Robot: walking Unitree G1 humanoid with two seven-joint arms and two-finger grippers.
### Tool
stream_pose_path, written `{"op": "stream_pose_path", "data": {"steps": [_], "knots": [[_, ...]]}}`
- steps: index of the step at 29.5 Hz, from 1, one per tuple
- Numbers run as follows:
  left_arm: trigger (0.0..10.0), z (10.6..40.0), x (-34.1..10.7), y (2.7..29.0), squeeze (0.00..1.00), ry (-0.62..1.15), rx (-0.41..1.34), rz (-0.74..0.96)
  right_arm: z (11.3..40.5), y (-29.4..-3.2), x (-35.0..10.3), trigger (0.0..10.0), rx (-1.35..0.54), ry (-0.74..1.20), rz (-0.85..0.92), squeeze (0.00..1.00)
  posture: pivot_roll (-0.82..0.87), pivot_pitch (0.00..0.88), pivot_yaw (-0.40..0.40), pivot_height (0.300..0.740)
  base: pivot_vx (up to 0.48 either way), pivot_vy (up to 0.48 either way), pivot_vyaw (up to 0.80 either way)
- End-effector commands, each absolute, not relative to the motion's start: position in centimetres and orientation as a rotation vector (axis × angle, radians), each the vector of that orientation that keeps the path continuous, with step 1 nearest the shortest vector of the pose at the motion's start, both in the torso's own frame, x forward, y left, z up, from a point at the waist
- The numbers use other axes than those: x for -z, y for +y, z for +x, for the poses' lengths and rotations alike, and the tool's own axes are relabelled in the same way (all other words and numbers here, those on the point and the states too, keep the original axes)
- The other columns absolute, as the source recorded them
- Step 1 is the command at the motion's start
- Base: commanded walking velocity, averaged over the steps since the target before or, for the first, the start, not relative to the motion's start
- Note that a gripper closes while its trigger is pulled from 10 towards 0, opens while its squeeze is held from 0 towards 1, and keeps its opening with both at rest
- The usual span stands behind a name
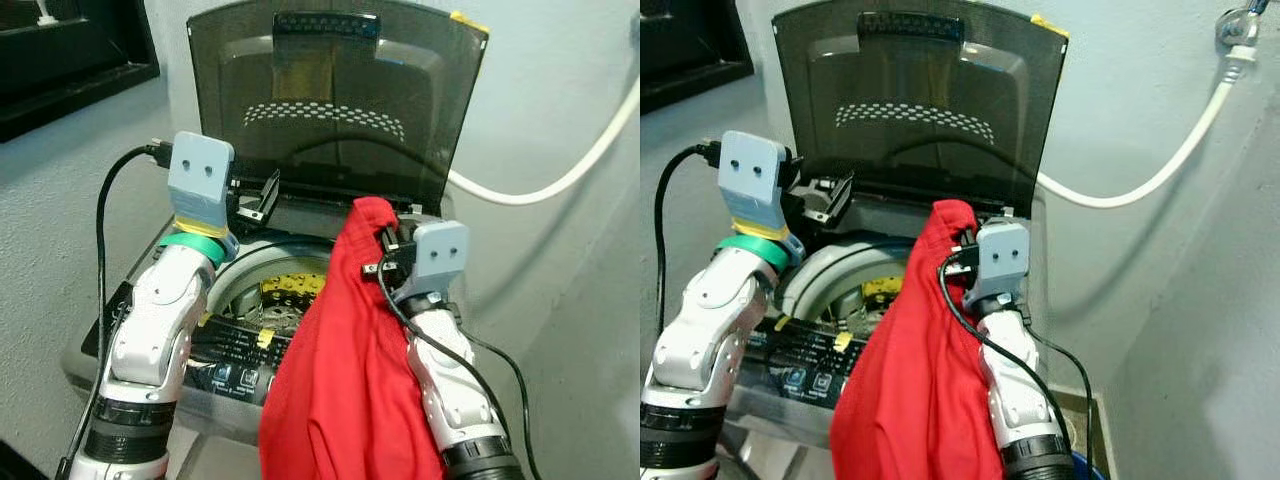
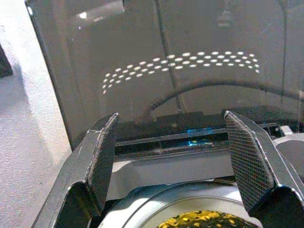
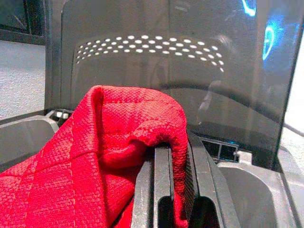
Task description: Clothes washing
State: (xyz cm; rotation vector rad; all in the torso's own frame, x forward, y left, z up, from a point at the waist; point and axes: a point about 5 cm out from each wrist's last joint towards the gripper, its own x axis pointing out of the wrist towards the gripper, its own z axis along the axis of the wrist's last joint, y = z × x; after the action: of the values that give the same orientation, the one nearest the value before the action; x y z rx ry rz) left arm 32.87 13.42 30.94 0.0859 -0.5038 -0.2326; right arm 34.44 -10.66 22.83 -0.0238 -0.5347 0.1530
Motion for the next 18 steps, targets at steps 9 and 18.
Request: {"op": "stream_pose_path", "data": {"steps": [9,18], "knots": [[10.0,32.5,-32.2,13.6,0.00,-0.545,0.256,0.059,34.1,-10.4,-22.9,10.0,-0.165,-0.550,-0.031,0.00,0.01,0.019,0.078,0.740,0.000,0.000,0.00],[10.0,32.4,-32.4,13.5,0.00,-0.552,0.259,0.057,34.1,-10.6,-23.4,10.0,-0.161,-0.570,-0.033,0.00,0.00,0.021,0.076,0.740,0.000,0.000,0.00]]}}
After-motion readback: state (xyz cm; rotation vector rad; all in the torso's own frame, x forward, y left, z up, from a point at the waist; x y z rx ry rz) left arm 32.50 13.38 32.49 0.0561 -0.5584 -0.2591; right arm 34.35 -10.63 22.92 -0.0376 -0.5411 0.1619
